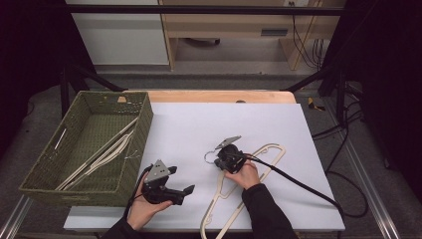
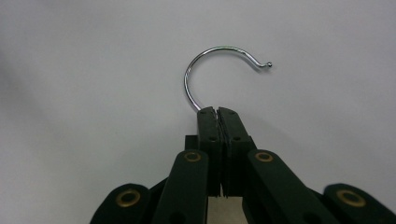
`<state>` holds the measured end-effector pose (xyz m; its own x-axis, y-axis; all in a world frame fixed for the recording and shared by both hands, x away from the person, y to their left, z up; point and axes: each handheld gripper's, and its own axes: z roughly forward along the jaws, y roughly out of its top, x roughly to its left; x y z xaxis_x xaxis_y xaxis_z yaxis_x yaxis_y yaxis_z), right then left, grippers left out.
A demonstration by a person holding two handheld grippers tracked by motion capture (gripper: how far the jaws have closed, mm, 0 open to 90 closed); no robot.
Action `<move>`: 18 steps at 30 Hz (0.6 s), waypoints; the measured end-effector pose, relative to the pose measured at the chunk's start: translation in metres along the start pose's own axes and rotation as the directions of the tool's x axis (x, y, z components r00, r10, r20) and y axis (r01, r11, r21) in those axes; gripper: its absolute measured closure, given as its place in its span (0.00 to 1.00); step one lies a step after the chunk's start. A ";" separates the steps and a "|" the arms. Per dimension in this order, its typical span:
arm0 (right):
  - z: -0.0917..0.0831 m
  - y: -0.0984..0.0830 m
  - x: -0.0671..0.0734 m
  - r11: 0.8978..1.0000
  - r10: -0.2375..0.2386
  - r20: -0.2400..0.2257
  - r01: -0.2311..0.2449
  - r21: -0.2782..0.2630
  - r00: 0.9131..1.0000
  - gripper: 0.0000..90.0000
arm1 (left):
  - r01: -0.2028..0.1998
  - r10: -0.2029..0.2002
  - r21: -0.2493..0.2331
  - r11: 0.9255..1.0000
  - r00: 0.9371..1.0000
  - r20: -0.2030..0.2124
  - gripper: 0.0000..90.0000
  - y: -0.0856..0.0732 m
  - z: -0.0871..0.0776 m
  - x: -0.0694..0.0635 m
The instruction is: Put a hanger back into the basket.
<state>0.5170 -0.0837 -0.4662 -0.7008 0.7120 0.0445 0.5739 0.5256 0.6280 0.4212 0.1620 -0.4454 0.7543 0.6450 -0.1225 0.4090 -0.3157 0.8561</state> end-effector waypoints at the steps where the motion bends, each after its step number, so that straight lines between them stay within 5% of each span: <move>1: -0.001 0.000 0.000 1.000 0.000 -0.001 0.000 -0.002 1.000 0.99 | 0.000 0.000 0.004 1.000 1.000 0.004 0.10 0.002 0.003 -0.001; 18: -0.023 -0.001 0.000 0.995 -0.041 -0.007 0.041 -0.096 0.999 0.99 | 0.030 -0.041 0.094 0.995 0.993 0.114 0.20 0.017 0.067 -0.017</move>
<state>0.5064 -0.0951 -0.4486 -0.7268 0.6865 0.0238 0.5017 0.5068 0.7011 0.4499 0.0990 -0.4622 0.7905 0.5738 -0.2142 0.4784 -0.3601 0.8009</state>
